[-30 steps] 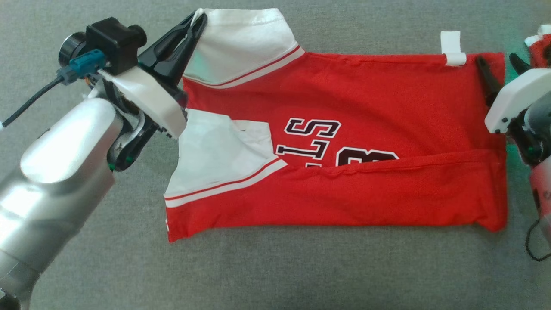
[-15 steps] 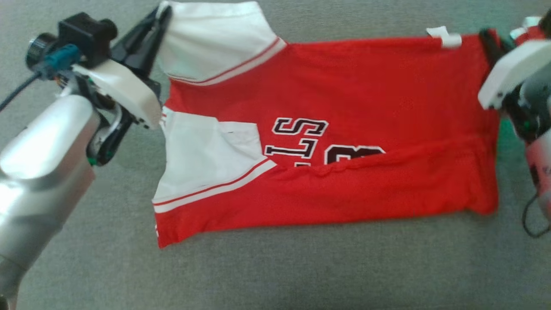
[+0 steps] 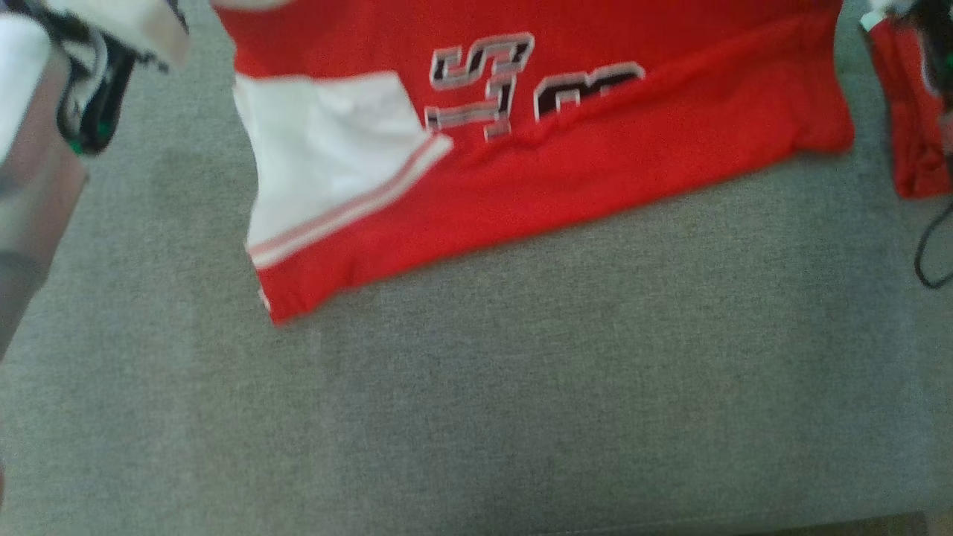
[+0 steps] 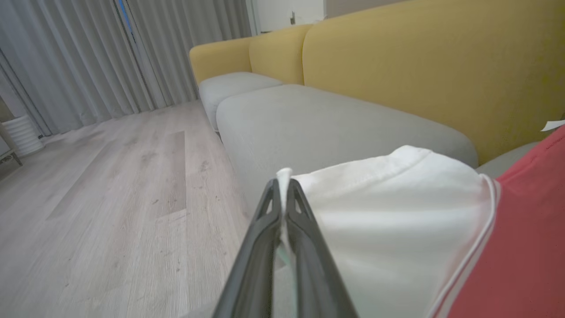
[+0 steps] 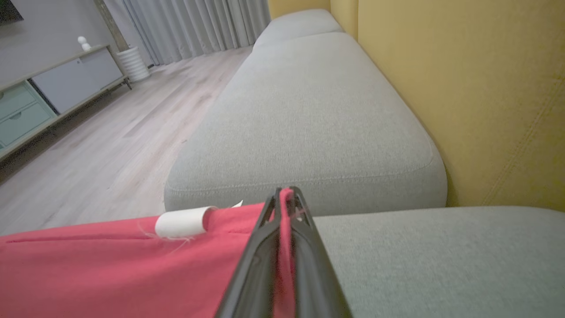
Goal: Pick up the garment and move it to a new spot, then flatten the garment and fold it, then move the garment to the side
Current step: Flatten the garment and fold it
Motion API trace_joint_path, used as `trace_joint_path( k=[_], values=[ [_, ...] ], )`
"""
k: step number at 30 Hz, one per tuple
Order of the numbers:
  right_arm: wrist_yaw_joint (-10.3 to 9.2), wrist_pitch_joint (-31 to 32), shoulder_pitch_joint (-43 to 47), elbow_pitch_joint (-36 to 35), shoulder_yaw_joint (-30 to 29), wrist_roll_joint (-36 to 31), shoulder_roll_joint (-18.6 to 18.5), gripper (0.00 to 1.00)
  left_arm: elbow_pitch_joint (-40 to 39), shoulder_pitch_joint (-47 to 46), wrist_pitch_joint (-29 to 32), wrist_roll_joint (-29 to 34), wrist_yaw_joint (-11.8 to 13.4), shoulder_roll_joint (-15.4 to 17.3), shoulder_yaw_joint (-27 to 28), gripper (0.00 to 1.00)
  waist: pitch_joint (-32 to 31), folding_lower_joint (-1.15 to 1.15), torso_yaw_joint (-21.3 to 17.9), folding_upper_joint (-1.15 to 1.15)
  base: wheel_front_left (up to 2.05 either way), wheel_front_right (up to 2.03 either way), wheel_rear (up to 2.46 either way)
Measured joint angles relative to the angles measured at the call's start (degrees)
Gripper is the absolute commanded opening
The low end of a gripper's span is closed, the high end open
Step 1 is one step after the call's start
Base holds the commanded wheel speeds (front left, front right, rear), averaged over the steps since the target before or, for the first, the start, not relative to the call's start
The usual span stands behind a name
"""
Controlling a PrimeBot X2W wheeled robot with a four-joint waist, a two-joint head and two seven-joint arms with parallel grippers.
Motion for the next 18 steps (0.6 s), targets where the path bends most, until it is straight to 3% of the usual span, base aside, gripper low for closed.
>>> trace_joint_path(
  k=[4, 9, 18],
  values=[
    [0.0, -2.82, -3.18, 2.57, 0.0, -0.25, 1.38, 0.0, 3.31, -2.26, -3.27, 0.18, -0.03, -2.32, 1.67, 0.0, 0.59, 0.0, -0.02, 0.0, 0.0, 0.0, 0.0],
    [0.0, -4.11, -2.93, 5.04, 0.75, 0.07, 1.67, 0.0, 5.06, -1.8, -4.46, 0.88, -1.93, -4.05, 1.38, 0.0, -0.1, 0.0, 0.74, 0.0, 0.0, 0.0, 0.0],
    [0.0, -2.79, 4.87, 4.72, 5.34, 4.56, -0.53, 0.0, 1.32, 9.06, -5.06, -0.79, -3.67, -4.45, 0.52, 0.0, -4.33, -0.02, 2.31, 0.0, 0.0, 0.0, 0.0]
  ],
)
